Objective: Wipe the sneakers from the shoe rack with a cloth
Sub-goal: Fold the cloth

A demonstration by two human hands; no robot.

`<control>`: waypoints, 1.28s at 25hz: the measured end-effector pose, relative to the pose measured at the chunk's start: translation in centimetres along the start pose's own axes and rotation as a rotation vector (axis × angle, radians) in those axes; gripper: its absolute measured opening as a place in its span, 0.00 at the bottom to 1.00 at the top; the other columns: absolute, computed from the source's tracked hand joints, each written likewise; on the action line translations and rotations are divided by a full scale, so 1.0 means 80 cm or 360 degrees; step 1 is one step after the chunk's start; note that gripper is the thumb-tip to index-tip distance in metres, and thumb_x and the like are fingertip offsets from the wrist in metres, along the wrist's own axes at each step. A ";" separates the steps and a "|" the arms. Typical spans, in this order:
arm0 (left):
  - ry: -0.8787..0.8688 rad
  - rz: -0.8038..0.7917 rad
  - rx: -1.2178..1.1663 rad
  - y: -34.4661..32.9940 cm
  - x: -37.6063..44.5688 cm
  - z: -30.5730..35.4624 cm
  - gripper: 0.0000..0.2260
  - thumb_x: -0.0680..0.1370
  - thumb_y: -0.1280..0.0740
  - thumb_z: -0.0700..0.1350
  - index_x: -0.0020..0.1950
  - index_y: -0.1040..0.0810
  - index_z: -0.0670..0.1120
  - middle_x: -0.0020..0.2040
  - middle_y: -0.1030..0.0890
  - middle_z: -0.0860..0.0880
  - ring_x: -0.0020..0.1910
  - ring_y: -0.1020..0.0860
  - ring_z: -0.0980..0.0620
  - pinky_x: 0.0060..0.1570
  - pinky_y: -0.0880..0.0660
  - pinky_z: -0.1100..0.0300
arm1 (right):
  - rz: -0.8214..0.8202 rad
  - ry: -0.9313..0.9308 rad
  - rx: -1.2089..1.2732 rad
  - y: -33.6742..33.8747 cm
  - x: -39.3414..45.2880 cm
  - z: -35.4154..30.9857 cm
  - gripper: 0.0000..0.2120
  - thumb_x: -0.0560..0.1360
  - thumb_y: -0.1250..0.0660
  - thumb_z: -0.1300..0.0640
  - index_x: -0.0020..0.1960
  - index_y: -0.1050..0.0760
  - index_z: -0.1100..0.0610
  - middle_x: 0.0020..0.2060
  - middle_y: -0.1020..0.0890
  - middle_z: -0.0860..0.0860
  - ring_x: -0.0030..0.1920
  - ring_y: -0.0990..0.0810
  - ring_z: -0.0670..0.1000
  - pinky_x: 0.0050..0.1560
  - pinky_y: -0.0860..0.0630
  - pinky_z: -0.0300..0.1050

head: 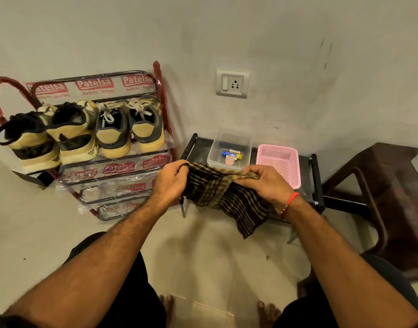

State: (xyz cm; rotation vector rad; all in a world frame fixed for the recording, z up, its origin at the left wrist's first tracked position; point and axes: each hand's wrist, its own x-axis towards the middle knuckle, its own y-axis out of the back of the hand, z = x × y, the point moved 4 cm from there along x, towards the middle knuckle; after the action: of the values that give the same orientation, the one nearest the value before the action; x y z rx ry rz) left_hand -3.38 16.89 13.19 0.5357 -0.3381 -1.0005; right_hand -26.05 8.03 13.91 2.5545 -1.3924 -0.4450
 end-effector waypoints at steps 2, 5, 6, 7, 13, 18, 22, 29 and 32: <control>-0.0027 0.0042 -0.0125 0.006 -0.001 0.005 0.12 0.84 0.40 0.42 0.59 0.18 0.48 0.54 0.17 0.51 0.56 0.21 0.51 0.61 0.23 0.47 | 0.0093 0.0021 0.0078 0.011 0.003 0.002 0.07 0.72 0.24 0.59 0.49 0.18 0.52 0.45 0.15 0.50 0.52 0.18 0.53 0.52 0.23 0.43; -0.0241 -0.0051 -0.0369 0.004 -0.010 0.023 0.11 0.84 0.39 0.41 0.62 0.20 0.51 0.55 0.18 0.56 0.57 0.22 0.61 0.61 0.24 0.57 | -0.0144 0.0042 -0.0293 0.014 0.004 0.012 0.15 0.73 0.24 0.55 0.58 0.22 0.45 0.49 0.19 0.48 0.55 0.21 0.55 0.56 0.24 0.44; -0.0350 -0.0135 -0.0408 0.000 -0.016 0.032 0.11 0.84 0.40 0.40 0.62 0.21 0.51 0.55 0.19 0.58 0.57 0.22 0.66 0.61 0.26 0.64 | -0.0312 0.0077 -0.0333 0.004 0.000 0.013 0.21 0.72 0.23 0.51 0.62 0.24 0.42 0.55 0.22 0.50 0.59 0.23 0.56 0.60 0.25 0.46; -0.0472 -0.0217 -0.0412 -0.007 -0.022 0.039 0.12 0.84 0.39 0.38 0.61 0.22 0.51 0.56 0.20 0.59 0.56 0.23 0.68 0.60 0.28 0.69 | -0.0450 0.0135 -0.0337 -0.009 -0.005 0.011 0.27 0.70 0.23 0.47 0.65 0.28 0.40 0.62 0.25 0.50 0.64 0.27 0.54 0.65 0.28 0.48; -0.0854 -0.0481 -0.0188 -0.024 -0.027 0.038 0.10 0.81 0.33 0.50 0.62 0.22 0.56 0.56 0.19 0.57 0.58 0.21 0.59 0.59 0.25 0.66 | -0.0045 0.0544 -0.0129 -0.046 -0.007 -0.010 0.17 0.73 0.27 0.44 0.57 0.18 0.54 0.49 0.15 0.51 0.53 0.17 0.52 0.57 0.21 0.58; -0.0580 -0.0543 0.0482 -0.017 -0.015 0.010 0.14 0.80 0.31 0.44 0.65 0.22 0.50 0.58 0.25 0.53 0.57 0.27 0.57 0.61 0.28 0.59 | 0.0105 0.0456 0.0677 -0.020 -0.014 -0.033 0.09 0.78 0.31 0.56 0.40 0.20 0.59 0.36 0.20 0.59 0.39 0.20 0.53 0.43 0.23 0.49; -0.0145 -0.0364 0.0479 -0.004 -0.009 -0.002 0.09 0.81 0.34 0.42 0.59 0.17 0.48 0.59 0.21 0.50 0.60 0.24 0.51 0.61 0.24 0.51 | 0.0241 0.0248 0.1233 0.005 -0.011 -0.029 0.08 0.79 0.33 0.60 0.41 0.22 0.56 0.39 0.18 0.53 0.42 0.17 0.51 0.46 0.19 0.45; -0.0049 -0.0785 0.0047 0.004 -0.016 0.001 0.06 0.81 0.33 0.48 0.55 0.17 0.54 0.50 0.17 0.56 0.52 0.19 0.58 0.49 0.21 0.60 | 0.0685 0.0287 0.0639 0.047 -0.001 -0.012 0.02 0.77 0.29 0.59 0.46 0.22 0.54 0.37 0.15 0.50 0.42 0.16 0.50 0.49 0.18 0.50; 0.0058 -0.0611 0.0213 0.015 -0.004 -0.012 0.10 0.82 0.35 0.51 0.51 0.16 0.49 0.46 0.16 0.50 0.48 0.18 0.51 0.47 0.21 0.56 | 0.0869 0.0245 0.0536 0.060 0.004 0.002 0.04 0.76 0.27 0.57 0.44 0.21 0.50 0.39 0.15 0.49 0.44 0.16 0.50 0.56 0.19 0.55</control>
State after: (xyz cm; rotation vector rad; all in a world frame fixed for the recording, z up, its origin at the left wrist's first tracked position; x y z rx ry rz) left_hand -2.20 17.94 13.04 0.7575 -0.2758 -1.3428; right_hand -29.71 5.16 15.21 2.2201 -2.1448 0.0840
